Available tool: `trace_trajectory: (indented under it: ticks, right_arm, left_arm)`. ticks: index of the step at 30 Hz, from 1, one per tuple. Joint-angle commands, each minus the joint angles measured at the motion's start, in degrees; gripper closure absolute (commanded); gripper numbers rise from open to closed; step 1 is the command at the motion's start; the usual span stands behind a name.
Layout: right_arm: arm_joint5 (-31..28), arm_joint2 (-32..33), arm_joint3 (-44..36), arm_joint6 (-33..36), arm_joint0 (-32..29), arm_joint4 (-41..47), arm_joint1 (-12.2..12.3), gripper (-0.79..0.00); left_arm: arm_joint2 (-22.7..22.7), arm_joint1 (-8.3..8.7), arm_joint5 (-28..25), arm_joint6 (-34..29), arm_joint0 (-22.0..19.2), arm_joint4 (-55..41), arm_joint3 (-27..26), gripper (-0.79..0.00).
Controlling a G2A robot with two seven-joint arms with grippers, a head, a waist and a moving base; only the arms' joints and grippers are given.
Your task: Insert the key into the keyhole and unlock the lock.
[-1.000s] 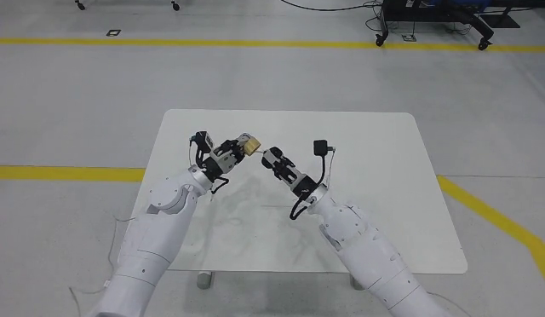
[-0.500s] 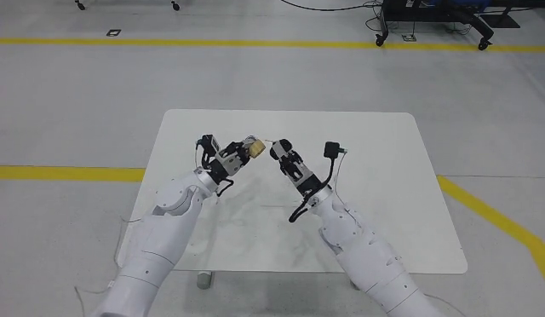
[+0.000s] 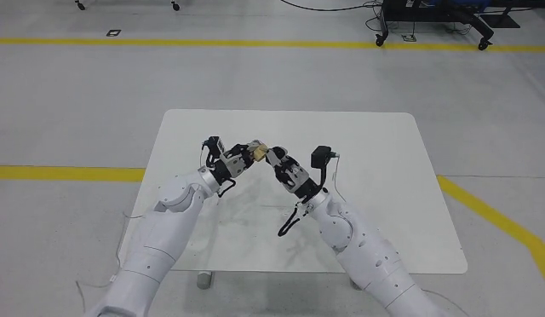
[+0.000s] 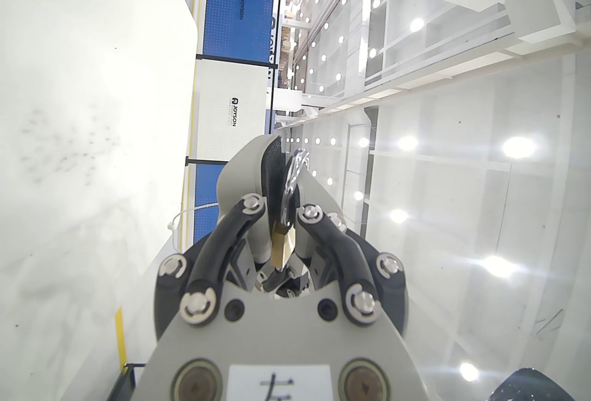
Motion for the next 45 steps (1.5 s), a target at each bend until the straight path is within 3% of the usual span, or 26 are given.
trace_trajectory:
  ticks: [1, 10, 18, 20, 23, 26, 30, 33, 36, 45]
  right_arm:
    - [0.09, 0.12, 0.20, -0.81, 0.01, -1.26, 0.00, 0.000]
    - [-0.36, 1.72, 0.82, -1.66, 0.12, -7.86, 0.57, 0.000]
    - [-2.32, 2.59, 0.85, 9.33, 0.35, -6.97, 1.26, 0.000]
    - [-3.90, 2.99, 0.51, 10.97, -0.10, -2.78, 1.28, 0.000]
    - [-6.26, 4.30, 0.45, 15.91, -0.30, 11.29, 1.17, 0.000]
    - [-5.77, 5.99, -0.20, 27.45, 0.35, 28.02, 1.51, 0.000]
    - [0.06, 7.82, -0.75, 42.73, 0.84, 39.86, 2.44, 0.000]
    - [6.33, 9.47, -1.58, 52.99, 1.55, 44.36, 3.29, 0.000]
    - [9.72, 10.69, -2.88, 56.80, 1.24, 47.01, 3.77, 0.000]
    - [14.43, 10.72, -5.73, 58.77, 0.21, 46.30, 4.40, 0.000]
  left_arm:
    - [-0.04, -0.02, 0.05, 0.01, -0.09, -0.20, 0.25, 0.000]
    - [-0.26, -0.05, 0.38, -0.49, -0.47, -0.78, 1.04, 0.000]
    - [-0.78, -0.03, 0.20, -0.68, -0.77, -1.33, 1.88, 0.000]
    - [-0.90, -0.03, 0.13, -0.60, -0.70, -1.50, 1.83, 0.000]
    - [-1.23, 0.05, -0.53, -0.15, -0.70, -1.06, 1.77, 0.000]
    - [-1.34, 0.11, -1.01, 0.19, -0.50, -0.38, 1.43, 0.000]
    - [-1.42, 0.29, -1.56, 0.35, -0.33, 1.43, 0.70, 0.000]
    - [-1.21, 0.51, -2.18, 0.16, -0.34, 4.25, 0.00, 0.000]
    - [-0.69, 0.52, -1.94, 0.38, -0.09, 5.44, -0.74, 0.000]
    - [-0.53, 0.83, -1.95, 1.94, 0.01, 9.59, -1.69, 0.000]
